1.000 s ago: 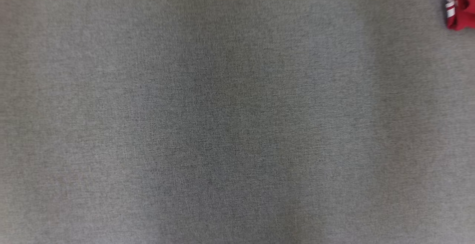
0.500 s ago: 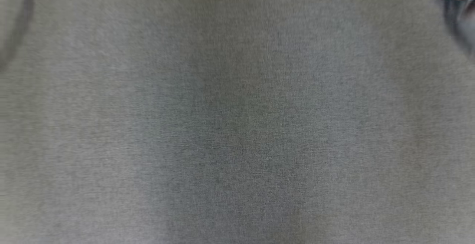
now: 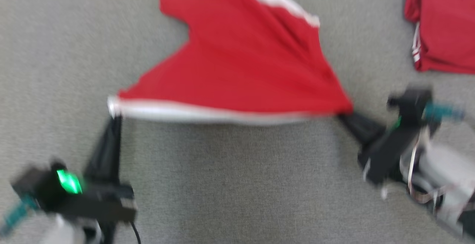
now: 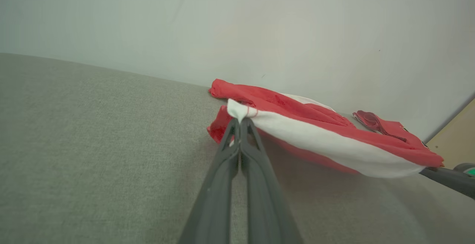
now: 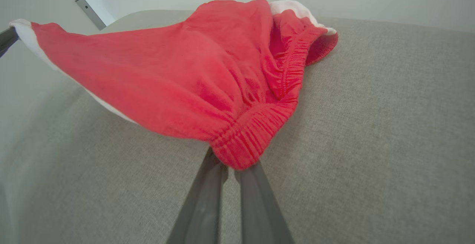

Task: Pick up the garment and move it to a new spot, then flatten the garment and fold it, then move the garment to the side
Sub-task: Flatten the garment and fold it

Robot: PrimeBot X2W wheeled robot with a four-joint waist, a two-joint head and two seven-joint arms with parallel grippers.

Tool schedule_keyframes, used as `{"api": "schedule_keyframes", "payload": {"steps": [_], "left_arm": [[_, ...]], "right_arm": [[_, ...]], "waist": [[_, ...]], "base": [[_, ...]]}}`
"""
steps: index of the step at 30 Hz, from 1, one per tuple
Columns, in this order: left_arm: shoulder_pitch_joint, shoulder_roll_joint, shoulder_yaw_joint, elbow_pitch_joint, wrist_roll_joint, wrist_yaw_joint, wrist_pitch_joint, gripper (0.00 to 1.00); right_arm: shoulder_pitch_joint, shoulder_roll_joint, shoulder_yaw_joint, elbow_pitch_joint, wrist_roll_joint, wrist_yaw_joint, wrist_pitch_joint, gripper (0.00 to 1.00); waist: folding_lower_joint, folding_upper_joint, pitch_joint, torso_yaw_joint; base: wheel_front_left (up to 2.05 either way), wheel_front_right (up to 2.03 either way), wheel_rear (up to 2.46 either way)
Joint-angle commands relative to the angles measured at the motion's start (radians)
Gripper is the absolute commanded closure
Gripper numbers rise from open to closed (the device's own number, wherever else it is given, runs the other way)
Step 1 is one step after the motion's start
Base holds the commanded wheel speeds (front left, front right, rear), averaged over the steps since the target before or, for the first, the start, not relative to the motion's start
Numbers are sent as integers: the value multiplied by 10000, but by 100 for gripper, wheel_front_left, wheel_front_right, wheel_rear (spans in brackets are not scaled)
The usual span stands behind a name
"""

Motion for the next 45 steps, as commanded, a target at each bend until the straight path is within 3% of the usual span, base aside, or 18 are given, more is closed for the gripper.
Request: {"api": "schedule_keyframes", "payload": {"steps": [1,4,15,24,30,38,45], "left_arm": [[715,-367,233,75,133,-125,-27,100],[1845,-861,688,322,444,-260,-27,100],[4941,-1787,2718,939,1247,-586,-29,100],[5502,-1791,2647,1058,1587,-608,-28,100],[4517,-1134,2148,592,1761,-613,-28,100],[1038,900,608,1015,1341,-615,611,100],[-2194,2242,-909,2186,660,-614,1715,100]], "right_arm": [[710,-79,-125,-147,-169,-23,-106,100],[2063,-19,-406,-290,-191,-23,-142,100],[6094,599,-1724,-1134,-1149,-25,260,100],[8489,1268,-3267,-2596,-1966,-25,1495,100],[8759,1971,-4105,-3391,-2271,-25,2214,100],[7510,2973,-4552,-3858,-2078,-22,2759,100],[5563,3817,-4571,-3142,-1827,-14,2675,100]], "waist": [[4,1,-952,130],[4,1,-1375,65],[4,1,-2695,-217],[4,1,-3080,-266],[4,1,-2766,-482],[4,1,-1466,-1176],[4,1,-120,-2055]], "base": [[0,0,0],[0,0,0],[0,0,0],[0,0,0],[0,0,0],[0,0,0],[0,0,0]]}}
